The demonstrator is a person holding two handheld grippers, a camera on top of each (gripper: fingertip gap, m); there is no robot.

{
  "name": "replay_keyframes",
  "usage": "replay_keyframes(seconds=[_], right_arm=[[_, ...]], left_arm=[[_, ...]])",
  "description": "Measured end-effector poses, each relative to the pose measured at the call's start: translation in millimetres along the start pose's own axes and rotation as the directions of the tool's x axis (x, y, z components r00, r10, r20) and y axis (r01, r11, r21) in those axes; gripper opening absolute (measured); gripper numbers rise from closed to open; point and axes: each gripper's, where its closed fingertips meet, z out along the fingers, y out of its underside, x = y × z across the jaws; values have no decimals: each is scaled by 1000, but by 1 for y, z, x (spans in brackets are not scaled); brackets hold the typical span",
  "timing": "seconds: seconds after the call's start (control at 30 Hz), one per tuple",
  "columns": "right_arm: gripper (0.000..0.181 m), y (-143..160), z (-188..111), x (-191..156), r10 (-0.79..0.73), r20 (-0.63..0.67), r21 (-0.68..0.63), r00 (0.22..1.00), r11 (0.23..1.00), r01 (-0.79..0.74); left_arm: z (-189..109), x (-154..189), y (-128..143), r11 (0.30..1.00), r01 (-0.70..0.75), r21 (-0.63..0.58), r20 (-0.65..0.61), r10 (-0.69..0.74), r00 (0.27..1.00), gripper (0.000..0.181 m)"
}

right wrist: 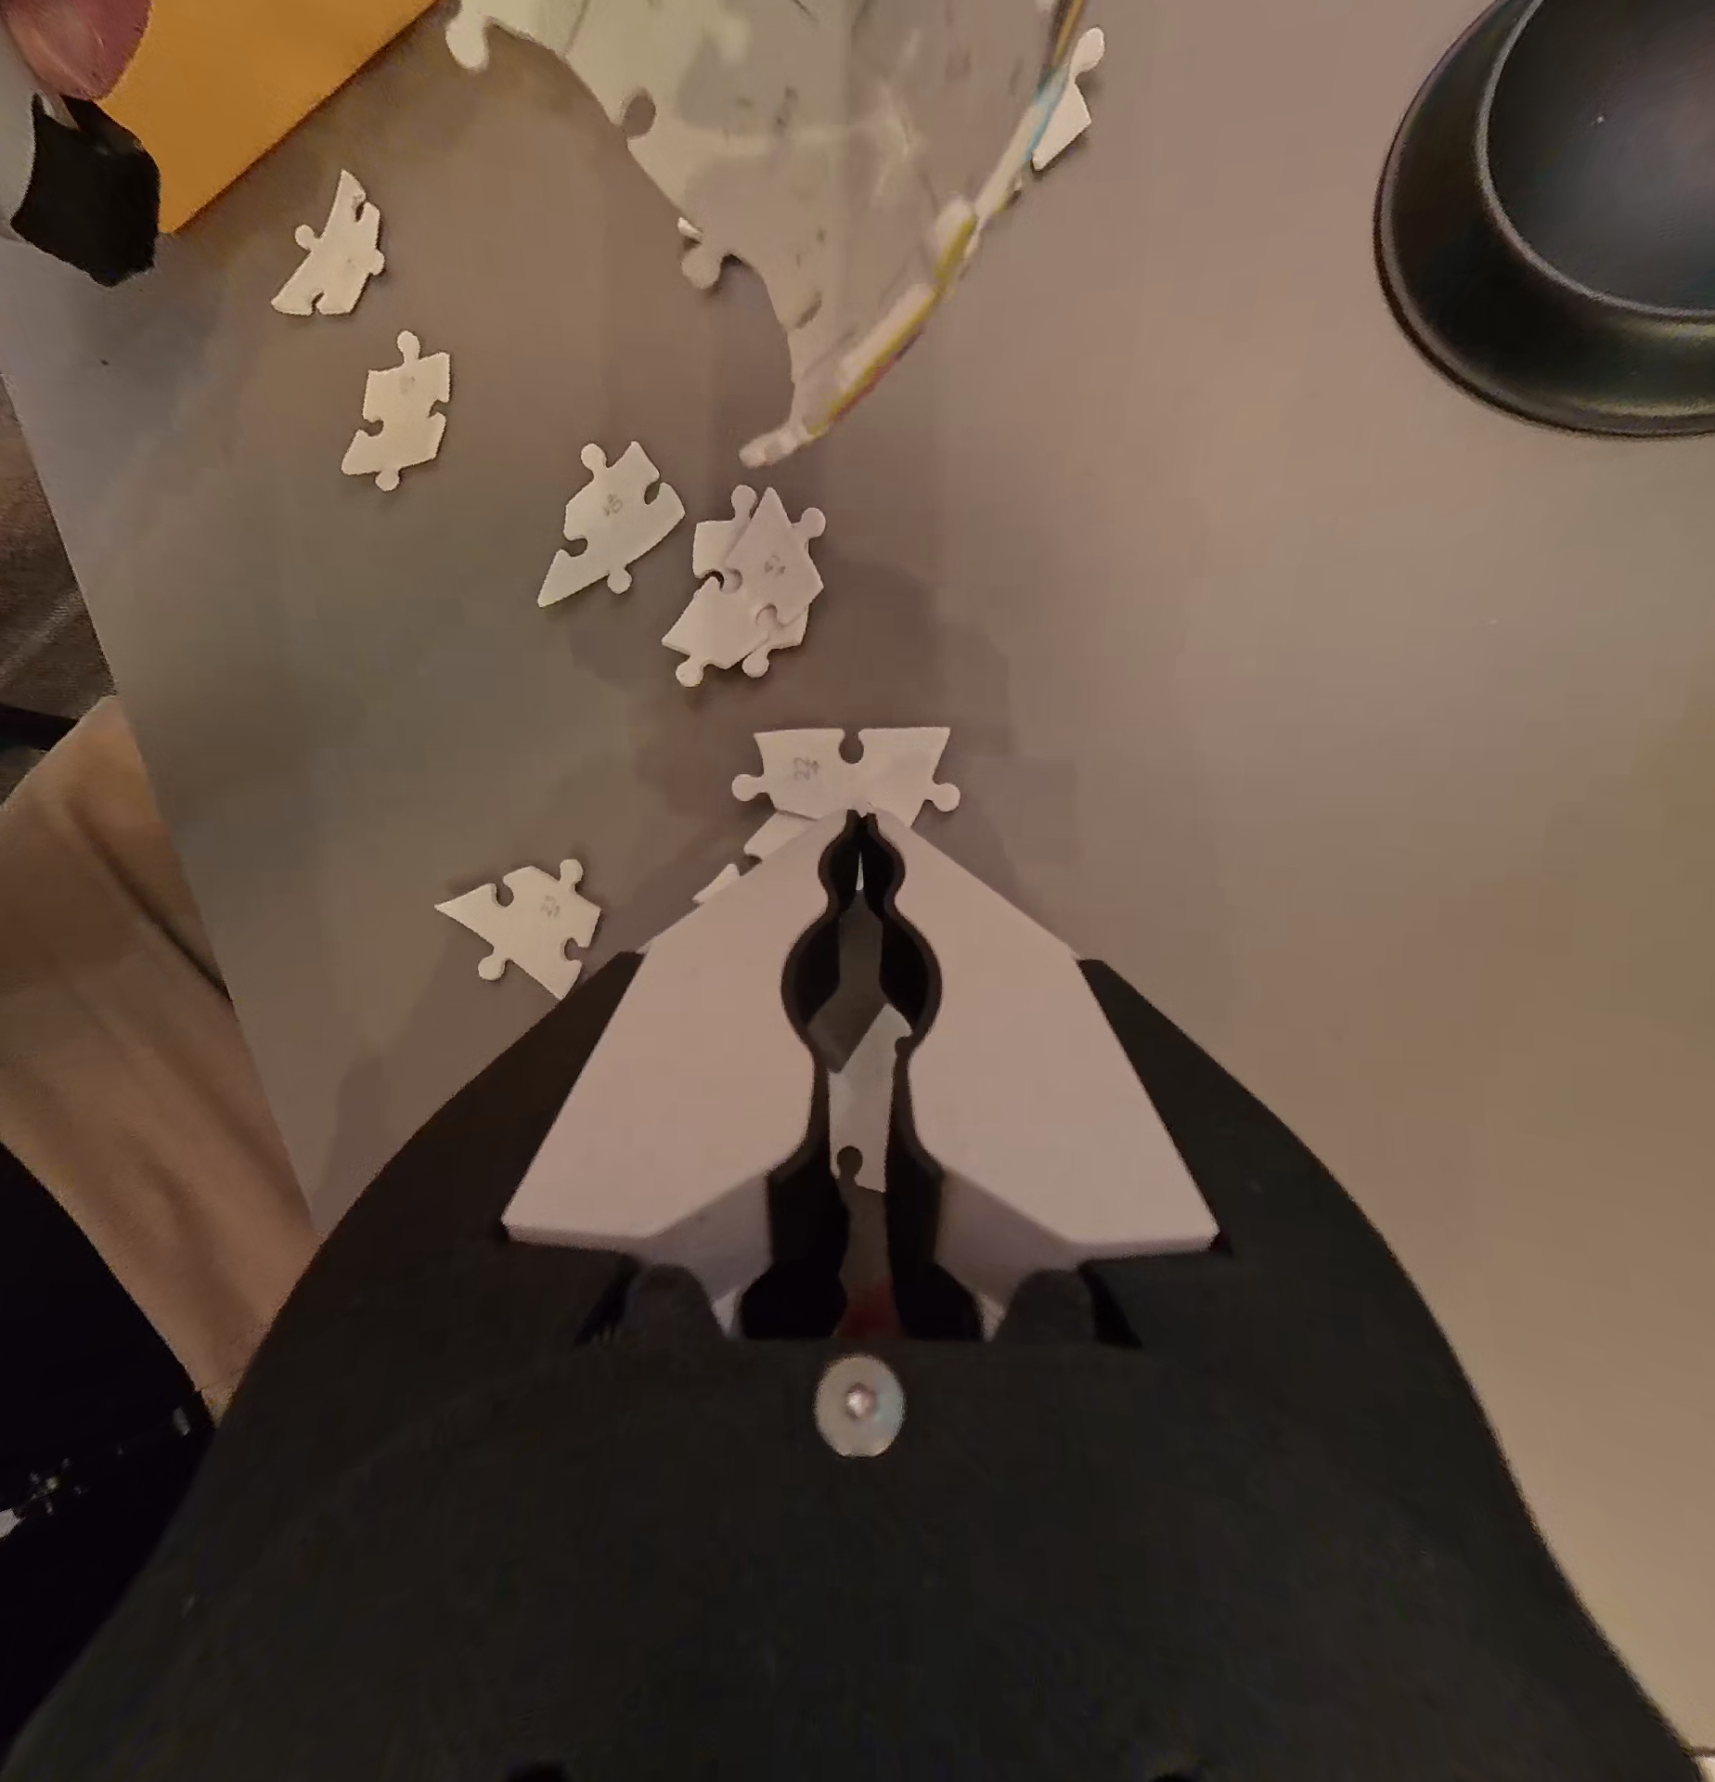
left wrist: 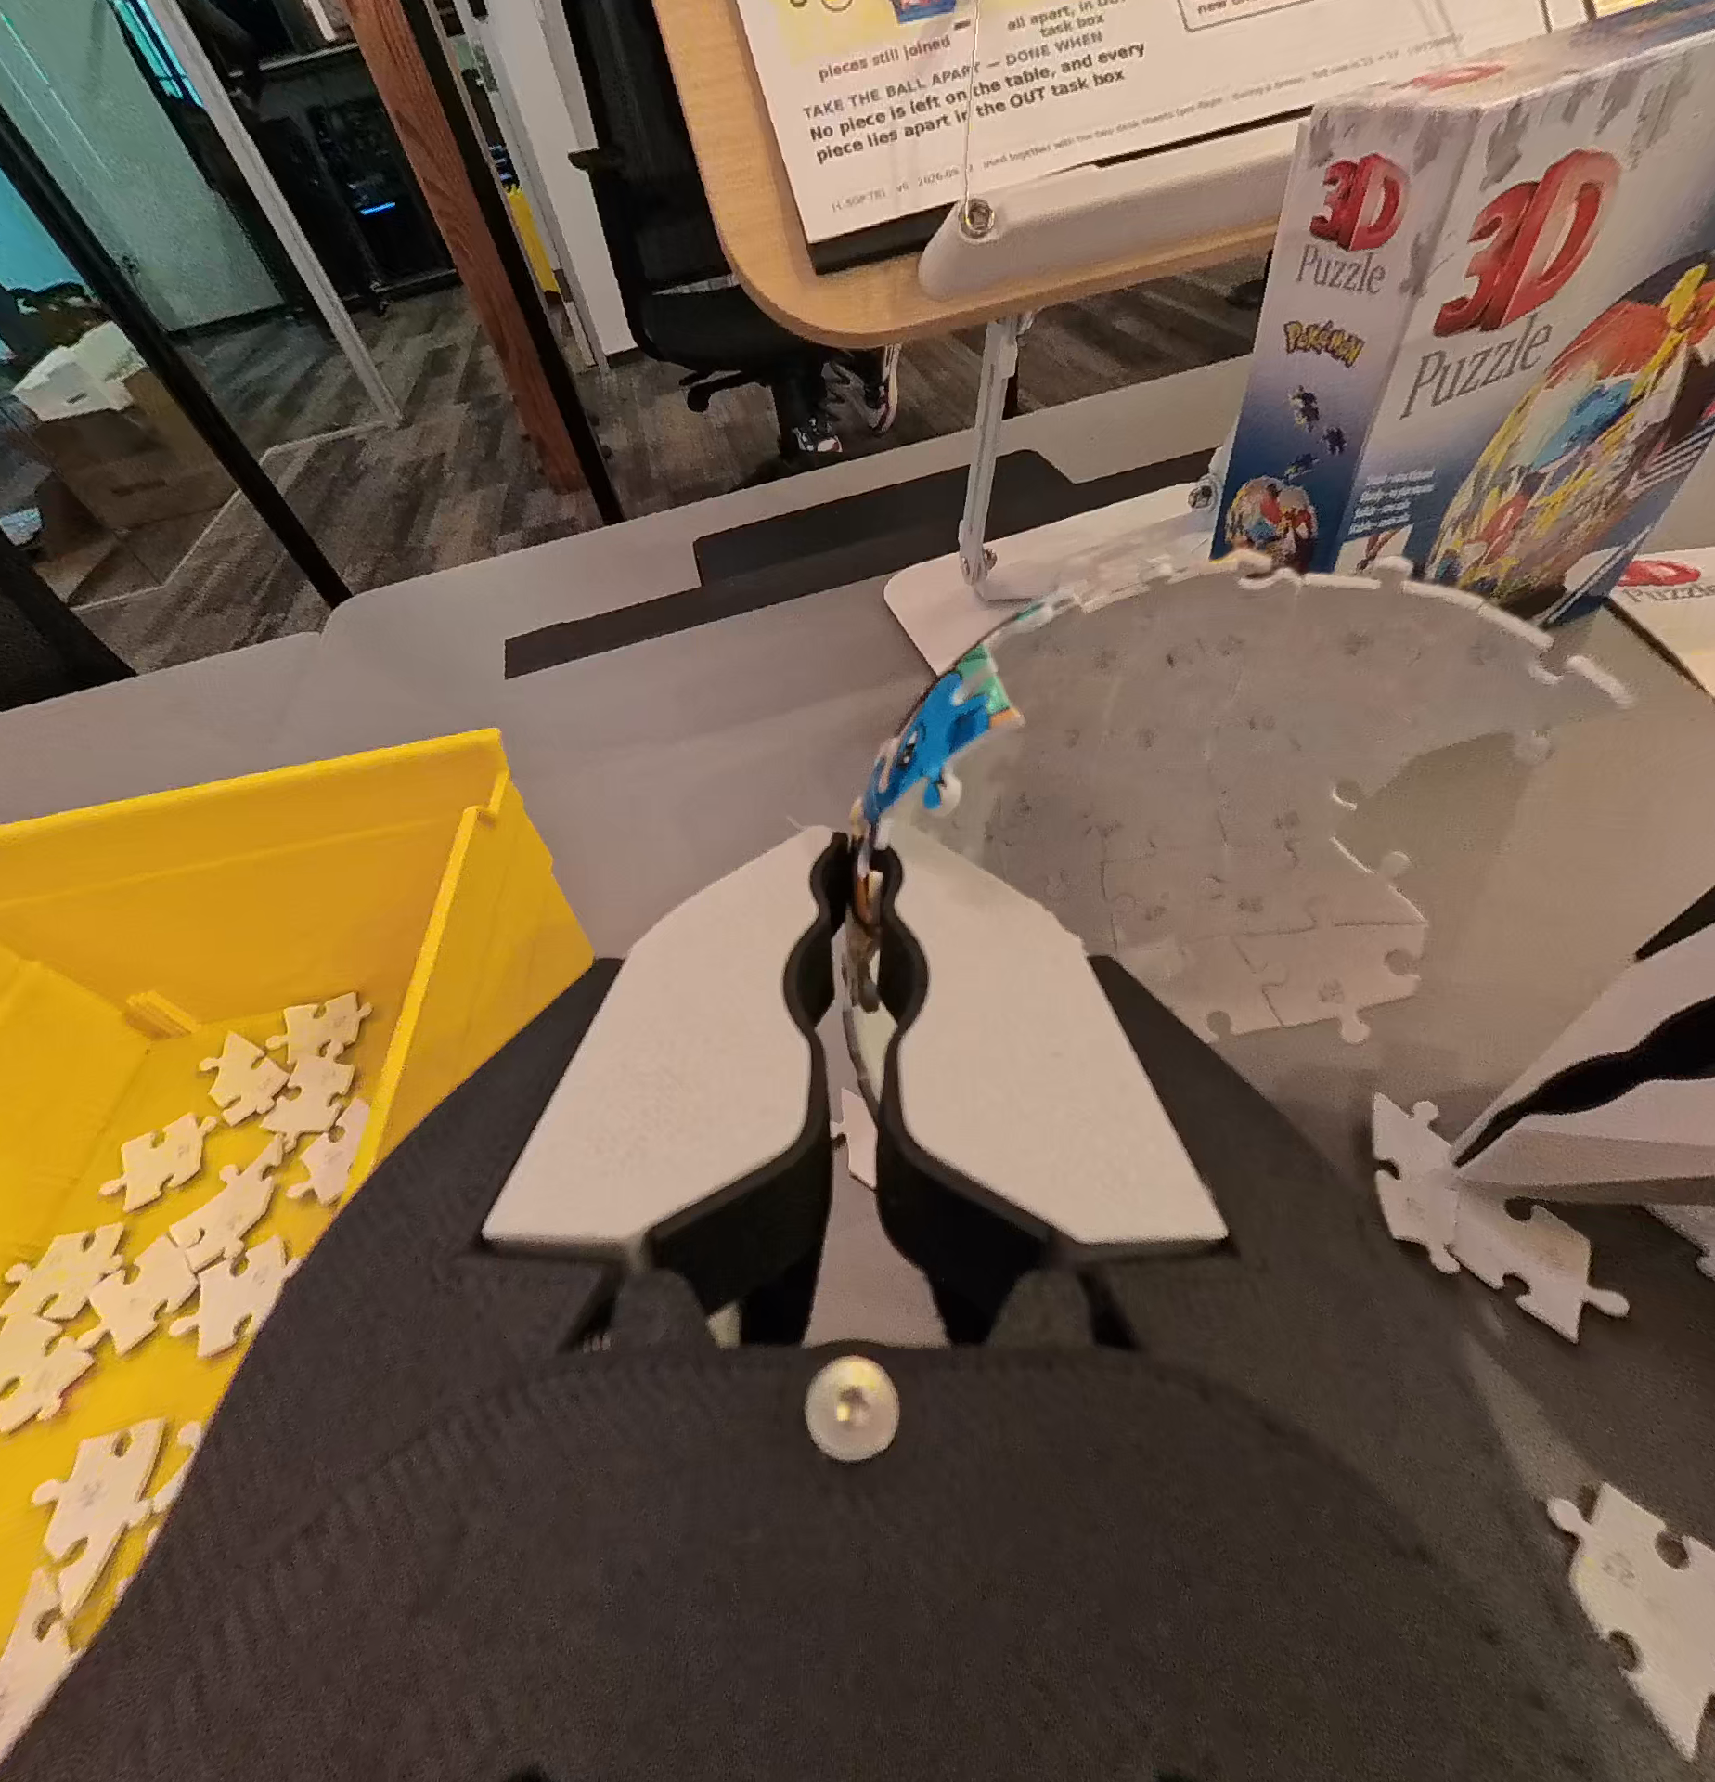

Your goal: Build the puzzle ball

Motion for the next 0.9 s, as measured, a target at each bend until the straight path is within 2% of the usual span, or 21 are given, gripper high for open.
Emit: replay_keyframes(seconds=[0.37,0.9], right_arm=[[0,-3,-4,-2,-49,-21,9,999,999,49],[0,-2,-27,8,-53,-39,62,998,997,56]], left_arm=[[6,6,8,1000,-10,-16,-4,10,1000,3],[14,27,9,999,-36,-9,-44,36,998,3]])
